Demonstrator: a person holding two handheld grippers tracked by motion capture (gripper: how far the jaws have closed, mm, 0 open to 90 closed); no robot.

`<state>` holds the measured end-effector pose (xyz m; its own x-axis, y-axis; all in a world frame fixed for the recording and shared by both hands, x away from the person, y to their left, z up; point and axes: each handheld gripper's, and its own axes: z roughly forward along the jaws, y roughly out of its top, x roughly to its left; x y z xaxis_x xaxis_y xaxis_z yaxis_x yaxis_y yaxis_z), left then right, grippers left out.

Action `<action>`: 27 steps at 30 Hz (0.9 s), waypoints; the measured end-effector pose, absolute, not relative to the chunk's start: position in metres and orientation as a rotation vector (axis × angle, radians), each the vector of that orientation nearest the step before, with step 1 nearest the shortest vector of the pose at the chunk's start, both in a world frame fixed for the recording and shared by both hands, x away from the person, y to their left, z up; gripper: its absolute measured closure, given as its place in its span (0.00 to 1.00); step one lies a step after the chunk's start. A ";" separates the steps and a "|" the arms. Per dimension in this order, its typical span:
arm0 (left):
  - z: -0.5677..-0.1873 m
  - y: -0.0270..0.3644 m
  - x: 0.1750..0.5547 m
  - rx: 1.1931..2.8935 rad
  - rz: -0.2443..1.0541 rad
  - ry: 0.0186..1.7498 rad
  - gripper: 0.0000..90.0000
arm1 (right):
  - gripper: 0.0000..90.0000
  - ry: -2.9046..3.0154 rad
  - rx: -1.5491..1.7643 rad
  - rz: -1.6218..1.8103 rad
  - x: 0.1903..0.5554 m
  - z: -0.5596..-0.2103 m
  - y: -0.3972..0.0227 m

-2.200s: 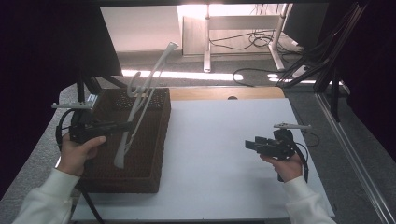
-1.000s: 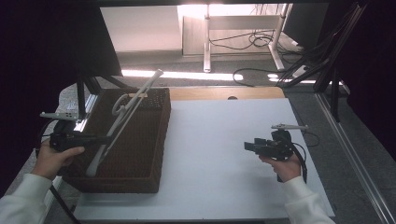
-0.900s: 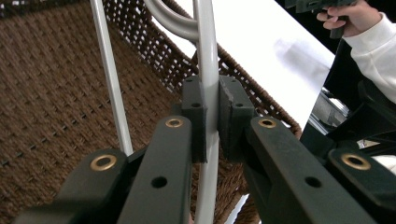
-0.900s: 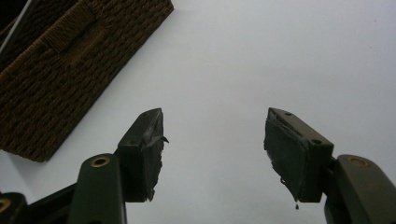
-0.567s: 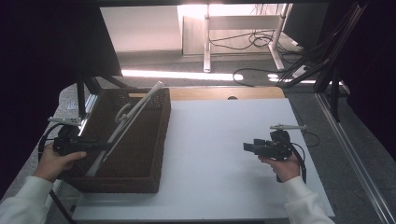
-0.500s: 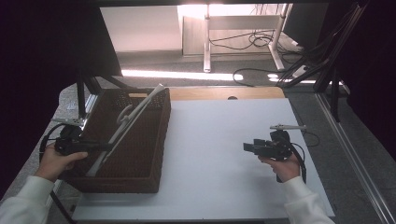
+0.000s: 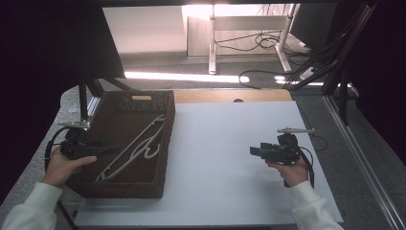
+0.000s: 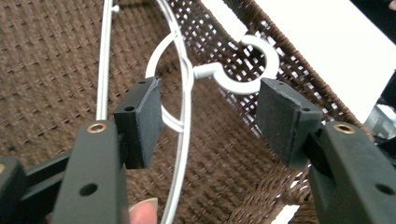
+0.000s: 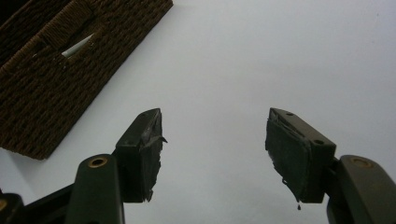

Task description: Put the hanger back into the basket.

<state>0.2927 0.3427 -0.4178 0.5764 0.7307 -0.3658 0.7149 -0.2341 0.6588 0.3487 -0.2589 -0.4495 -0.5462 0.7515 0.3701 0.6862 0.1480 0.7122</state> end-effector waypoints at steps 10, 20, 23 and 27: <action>-0.414 0.312 0.284 1.935 0.099 1.149 0.38 | 0.40 2.333 1.447 1.375 0.353 -0.451 -0.259; -0.415 0.260 0.274 1.985 0.220 1.138 0.37 | 0.34 2.378 1.297 1.355 0.345 -0.443 -0.261; -0.417 0.243 0.272 1.983 0.213 1.107 0.37 | 0.33 2.376 1.263 1.354 0.341 -0.439 -0.262; -0.420 0.226 0.269 1.986 0.212 1.073 0.37 | 0.32 2.383 1.204 1.323 0.334 -0.436 -0.265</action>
